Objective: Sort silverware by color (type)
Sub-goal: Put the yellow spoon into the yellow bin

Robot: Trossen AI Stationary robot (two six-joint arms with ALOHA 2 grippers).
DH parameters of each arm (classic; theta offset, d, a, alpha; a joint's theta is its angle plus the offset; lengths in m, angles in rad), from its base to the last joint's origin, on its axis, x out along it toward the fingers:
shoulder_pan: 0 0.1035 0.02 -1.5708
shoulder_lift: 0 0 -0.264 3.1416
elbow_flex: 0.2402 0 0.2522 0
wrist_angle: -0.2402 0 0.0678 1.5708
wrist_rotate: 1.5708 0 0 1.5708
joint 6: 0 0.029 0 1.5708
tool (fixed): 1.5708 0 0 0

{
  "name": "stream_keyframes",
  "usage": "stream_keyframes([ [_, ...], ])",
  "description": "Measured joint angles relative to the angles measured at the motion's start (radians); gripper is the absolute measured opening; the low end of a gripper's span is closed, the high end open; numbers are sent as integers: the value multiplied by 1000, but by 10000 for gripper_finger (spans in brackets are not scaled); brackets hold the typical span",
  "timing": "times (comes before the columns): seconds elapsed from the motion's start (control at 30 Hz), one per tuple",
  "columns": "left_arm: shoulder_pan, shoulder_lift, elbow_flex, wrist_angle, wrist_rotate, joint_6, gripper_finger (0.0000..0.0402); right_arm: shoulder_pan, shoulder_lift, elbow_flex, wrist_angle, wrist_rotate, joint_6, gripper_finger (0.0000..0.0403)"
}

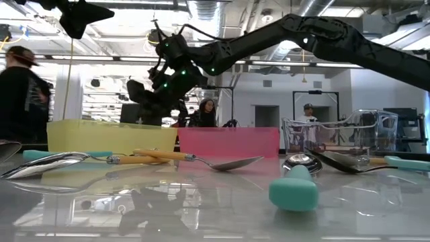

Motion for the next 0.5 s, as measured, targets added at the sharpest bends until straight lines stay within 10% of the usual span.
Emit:
stream_keyframes([
  [0.17, 0, 0, 0, -41, -174, -54, 268, 21, -51, -2, -195, 6, -11, 23],
  [0.5, 58, 1, 0, -50, -274, -104, 129, 99, -351, 0, -554, 284, -250, 18],
])
